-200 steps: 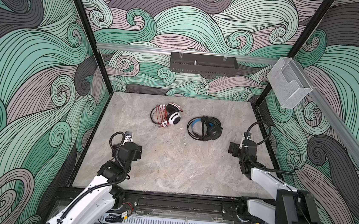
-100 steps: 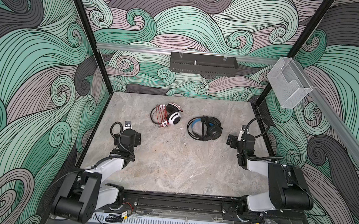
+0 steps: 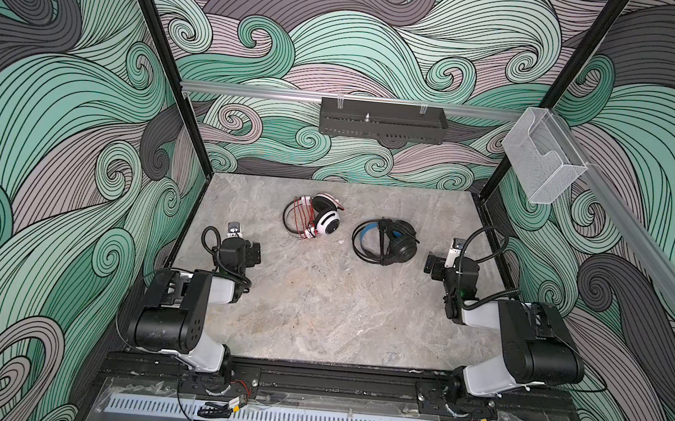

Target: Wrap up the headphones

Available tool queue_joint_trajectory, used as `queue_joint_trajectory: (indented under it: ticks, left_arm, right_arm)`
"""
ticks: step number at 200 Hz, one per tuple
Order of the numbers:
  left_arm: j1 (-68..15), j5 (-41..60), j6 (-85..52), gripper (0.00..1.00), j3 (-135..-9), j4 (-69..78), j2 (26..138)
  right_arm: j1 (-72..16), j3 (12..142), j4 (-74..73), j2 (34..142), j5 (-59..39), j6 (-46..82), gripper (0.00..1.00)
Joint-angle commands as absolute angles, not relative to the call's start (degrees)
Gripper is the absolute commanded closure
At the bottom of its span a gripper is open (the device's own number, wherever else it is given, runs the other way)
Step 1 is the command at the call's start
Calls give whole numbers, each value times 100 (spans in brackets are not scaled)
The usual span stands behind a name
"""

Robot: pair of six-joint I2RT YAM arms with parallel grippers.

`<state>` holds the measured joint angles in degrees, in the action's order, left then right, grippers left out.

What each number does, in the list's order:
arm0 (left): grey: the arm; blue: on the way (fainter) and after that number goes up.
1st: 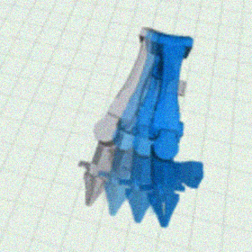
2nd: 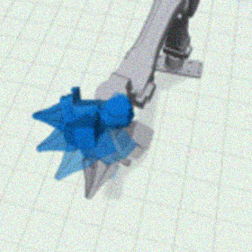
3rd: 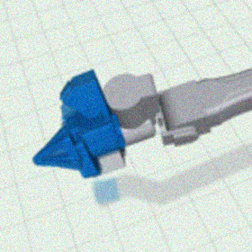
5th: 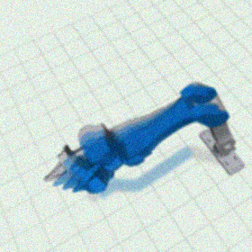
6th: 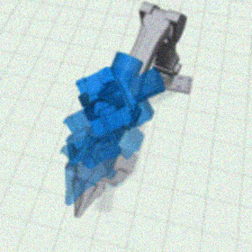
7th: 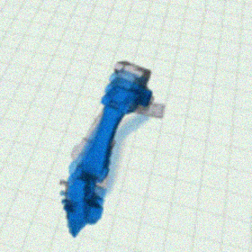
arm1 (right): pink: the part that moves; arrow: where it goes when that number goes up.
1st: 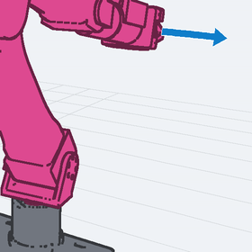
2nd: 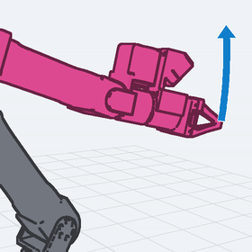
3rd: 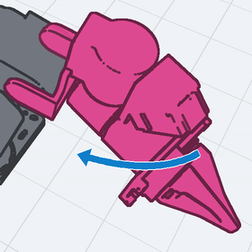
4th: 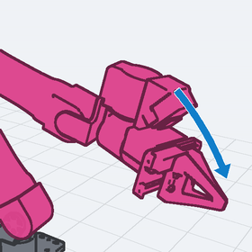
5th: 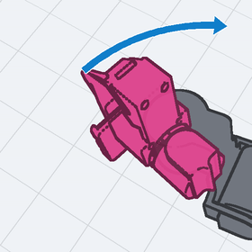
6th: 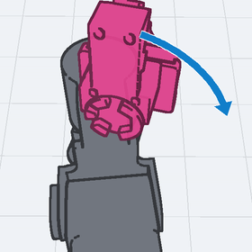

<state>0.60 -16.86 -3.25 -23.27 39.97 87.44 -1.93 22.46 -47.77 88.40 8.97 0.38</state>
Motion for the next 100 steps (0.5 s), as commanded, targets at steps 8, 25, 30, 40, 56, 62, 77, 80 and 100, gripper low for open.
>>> queue_joint_trajectory:
  ticks: [8, 25, 30, 40, 56, 62, 77, 80, 100]
  left_arm:
    - [80, -1814, -536, 1, -2594, 3988, 8744]
    - [79, -1807, -551, 1, -2600, 3944, 8722]
    - [79, -1797, -559, 1, -2596, 3916, 8710]
    - [79, -1802, -558, 1, -2592, 3959, 8722]
    - [79, -1801, -550, 1, -2605, 3934, 8715]
    - [79, -1807, -550, 1, -2602, 3948, 8723]
    - [79, -1802, -550, 2, -2597, 3943, 8719]
    - [79, -1802, -548, 1, -2601, 3943, 8720]
    - [79, -1800, -550, 1, -2600, 3936, 8717]
  right_arm:
    - [-228, 2232, -5000, 8806, 888, -26, 1]
    - [-229, 2232, -4998, 8802, 888, -26, 1]
    - [-229, 2228, -5005, 8807, 888, -26, 1]
    - [-246, 2231, -4994, 8806, 914, -44, 1]
    - [-264, 2231, -4994, 8809, 931, -55, 1]
    - [-264, 2240, -4993, 8809, 932, -58, 1]
    - [-264, 2240, -4997, 8807, 927, -53, 1]
    - [-264, 2241, -4994, 8811, 931, -53, 1]
    - [-263, 2272, -4940, 8834, 923, -54, 1]
